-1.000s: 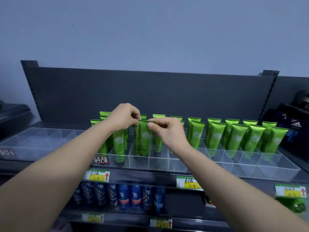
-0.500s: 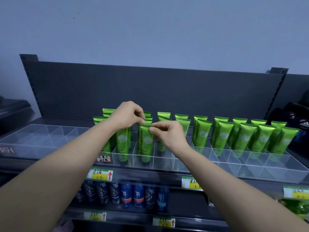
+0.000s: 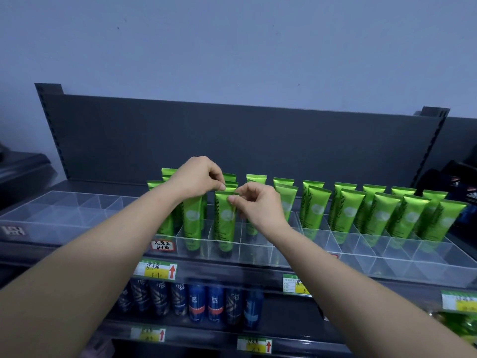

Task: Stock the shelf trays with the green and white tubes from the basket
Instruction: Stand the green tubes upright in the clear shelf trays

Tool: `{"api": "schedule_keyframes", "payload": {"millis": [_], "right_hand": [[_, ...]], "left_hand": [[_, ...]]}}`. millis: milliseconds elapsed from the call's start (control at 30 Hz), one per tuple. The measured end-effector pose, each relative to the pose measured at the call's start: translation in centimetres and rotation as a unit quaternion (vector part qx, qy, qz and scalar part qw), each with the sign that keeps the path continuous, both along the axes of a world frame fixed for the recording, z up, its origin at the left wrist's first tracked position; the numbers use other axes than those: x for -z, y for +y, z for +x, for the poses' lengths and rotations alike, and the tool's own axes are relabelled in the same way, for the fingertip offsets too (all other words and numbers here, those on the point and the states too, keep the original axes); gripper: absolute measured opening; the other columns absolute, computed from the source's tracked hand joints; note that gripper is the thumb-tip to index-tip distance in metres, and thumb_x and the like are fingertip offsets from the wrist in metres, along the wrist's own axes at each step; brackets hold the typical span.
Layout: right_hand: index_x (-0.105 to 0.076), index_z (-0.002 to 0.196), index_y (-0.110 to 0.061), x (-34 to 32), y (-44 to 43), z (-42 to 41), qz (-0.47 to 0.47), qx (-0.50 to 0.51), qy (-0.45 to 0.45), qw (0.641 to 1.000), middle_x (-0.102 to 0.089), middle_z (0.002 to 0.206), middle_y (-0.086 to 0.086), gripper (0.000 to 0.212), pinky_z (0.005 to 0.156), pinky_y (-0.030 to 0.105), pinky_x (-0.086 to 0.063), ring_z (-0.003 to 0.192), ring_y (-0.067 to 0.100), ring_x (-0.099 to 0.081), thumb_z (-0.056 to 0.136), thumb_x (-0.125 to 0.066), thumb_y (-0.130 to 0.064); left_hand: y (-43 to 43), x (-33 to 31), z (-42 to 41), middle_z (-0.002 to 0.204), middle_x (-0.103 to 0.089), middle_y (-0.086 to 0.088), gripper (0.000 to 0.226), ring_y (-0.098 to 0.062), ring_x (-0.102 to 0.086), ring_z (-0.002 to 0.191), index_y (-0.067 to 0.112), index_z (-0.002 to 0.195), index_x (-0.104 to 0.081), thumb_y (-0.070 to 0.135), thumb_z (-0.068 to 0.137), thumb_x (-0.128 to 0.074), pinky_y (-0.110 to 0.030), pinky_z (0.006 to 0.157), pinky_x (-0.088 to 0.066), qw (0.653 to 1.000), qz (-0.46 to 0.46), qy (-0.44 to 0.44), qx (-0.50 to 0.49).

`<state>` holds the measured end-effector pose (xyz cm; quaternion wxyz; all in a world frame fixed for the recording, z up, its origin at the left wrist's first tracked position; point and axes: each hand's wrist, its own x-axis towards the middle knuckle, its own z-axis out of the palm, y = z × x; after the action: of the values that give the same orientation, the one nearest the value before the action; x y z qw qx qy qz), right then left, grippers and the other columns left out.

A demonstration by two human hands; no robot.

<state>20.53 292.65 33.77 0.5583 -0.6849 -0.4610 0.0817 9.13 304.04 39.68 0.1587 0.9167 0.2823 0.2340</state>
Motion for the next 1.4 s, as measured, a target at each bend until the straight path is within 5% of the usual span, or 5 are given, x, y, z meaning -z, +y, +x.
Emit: {"api": "schedule_keyframes", "payload": {"millis": [267, 500, 700, 1033, 1400], "right_hand": [[-0.062, 0.071, -0.03, 0.5, -0.4, -0.3, -0.002, -0.001, -0.008, 1.0, -0.068, 0.071, -0.001, 0.018, 0.069, 0.045, -0.057, 0.069, 0.024, -0.066, 0.077, -0.078, -0.029], [-0.07, 0.096, -0.018, -0.5, -1.7, -0.3, -0.035, -0.003, -0.094, 0.995, -0.066, 0.077, -0.006, 0.023, 0.069, 0.021, -0.048, 0.071, 0.006, -0.058, 0.079, -0.076, -0.032], [-0.068, 0.102, -0.018, -1.6, -2.4, 0.0, -0.053, 0.001, -0.152, 0.987, -0.068, 0.085, -0.005, 0.028, 0.075, 0.026, -0.05, 0.078, 0.011, -0.061, 0.079, -0.076, -0.032], [-0.052, 0.132, -0.023, -4.3, -5.3, 1.9, -0.14, 0.108, -0.439, 0.881, -0.053, 0.132, -0.001, 0.051, 0.096, 0.035, -0.035, 0.124, 0.023, -0.041, 0.084, -0.066, -0.033], [-0.021, 0.149, -0.024, -3.8, -12.7, 6.5, -0.274, 0.216, -0.414, 0.841, -0.015, 0.16, 0.007, 0.078, 0.117, 0.039, -0.013, 0.148, 0.023, -0.009, 0.086, -0.063, -0.043]], "left_hand": [[-0.3, -0.1, -0.4, 0.075, -0.066, 0.011, 0.002, -0.01, -0.061, 0.078, 0.02, 0.079, -0.075, 0.022, 0.079, -0.076, -0.025, 0.07, -0.045, 1.0, 0.002, 0.003, -0.006], [-1.0, -0.6, -0.5, 0.079, -0.067, 0.01, 0.002, -0.012, -0.062, 0.082, 0.022, 0.079, -0.074, 0.023, 0.081, -0.074, -0.029, 0.075, -0.05, 1.0, 0.02, 0.009, -0.011], [-1.8, -1.5, -0.6, 0.085, -0.065, 0.01, 0.006, -0.013, -0.061, 0.084, 0.024, 0.082, -0.072, 0.028, 0.085, -0.068, -0.035, 0.079, -0.052, 0.998, 0.059, 0.008, -0.026], [-3.7, -2.7, 1.0, 0.135, -0.055, 0.006, 0.041, -0.02, -0.05, 0.123, 0.026, 0.13, -0.055, 0.036, 0.09, -0.06, -0.043, 0.098, -0.045, 0.985, 0.155, 0.067, -0.021], [-9.9, -1.8, 6.2, 0.142, -0.041, -0.006, 0.059, -0.023, -0.033, 0.135, 0.009, 0.137, -0.039, 0.036, 0.089, -0.061, -0.04, 0.113, -0.026, 0.951, 0.288, 0.104, 0.051]]}}
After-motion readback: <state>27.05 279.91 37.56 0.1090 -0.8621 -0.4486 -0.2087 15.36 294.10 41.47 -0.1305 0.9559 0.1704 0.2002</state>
